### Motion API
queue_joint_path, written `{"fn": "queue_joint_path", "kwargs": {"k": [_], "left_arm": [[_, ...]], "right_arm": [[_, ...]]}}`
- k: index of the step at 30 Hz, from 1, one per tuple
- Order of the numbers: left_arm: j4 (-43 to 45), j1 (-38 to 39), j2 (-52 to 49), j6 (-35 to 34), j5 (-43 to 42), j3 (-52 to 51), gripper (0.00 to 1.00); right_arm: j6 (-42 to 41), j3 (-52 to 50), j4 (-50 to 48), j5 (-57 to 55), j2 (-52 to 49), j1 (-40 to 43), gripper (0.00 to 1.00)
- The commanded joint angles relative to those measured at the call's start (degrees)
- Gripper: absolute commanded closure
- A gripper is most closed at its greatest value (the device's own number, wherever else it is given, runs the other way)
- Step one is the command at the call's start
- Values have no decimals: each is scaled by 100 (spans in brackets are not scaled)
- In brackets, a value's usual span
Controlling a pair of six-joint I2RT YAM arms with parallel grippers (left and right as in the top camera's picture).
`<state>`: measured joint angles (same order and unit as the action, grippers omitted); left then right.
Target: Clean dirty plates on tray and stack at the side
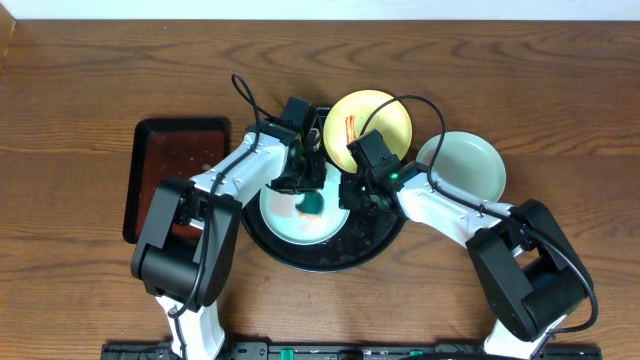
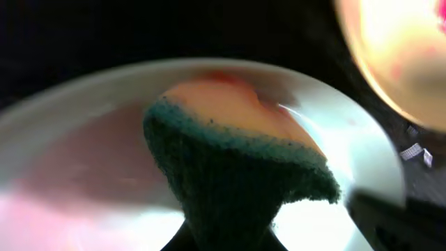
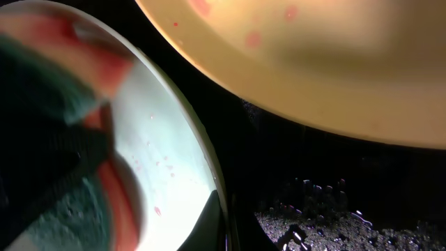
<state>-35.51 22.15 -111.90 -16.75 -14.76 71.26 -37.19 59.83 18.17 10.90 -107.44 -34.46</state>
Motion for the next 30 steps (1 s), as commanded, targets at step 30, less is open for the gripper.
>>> {"fn": "queue_joint_path", "kwargs": {"k": [30], "left_arm": [[-2282, -1078, 452, -199, 1694, 1298, 93]], "right_arm": [[750, 313, 1458, -1526, 1274, -203, 99]]}}
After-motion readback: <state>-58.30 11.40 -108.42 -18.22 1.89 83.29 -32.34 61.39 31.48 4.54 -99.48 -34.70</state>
